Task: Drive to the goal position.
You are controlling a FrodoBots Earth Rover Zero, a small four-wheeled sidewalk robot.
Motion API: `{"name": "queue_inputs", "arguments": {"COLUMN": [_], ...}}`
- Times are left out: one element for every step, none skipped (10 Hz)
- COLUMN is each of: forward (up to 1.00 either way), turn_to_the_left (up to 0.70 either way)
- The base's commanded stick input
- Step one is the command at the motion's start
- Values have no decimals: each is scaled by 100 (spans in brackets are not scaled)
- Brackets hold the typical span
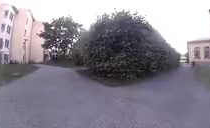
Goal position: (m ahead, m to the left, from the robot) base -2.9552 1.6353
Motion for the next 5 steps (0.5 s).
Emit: {"name": "queue_inputs", "arguments": {"forward": [0, 0, 0, 0, 0], "turn_to_the_left": [45, 45, 45, 45, 45]}}
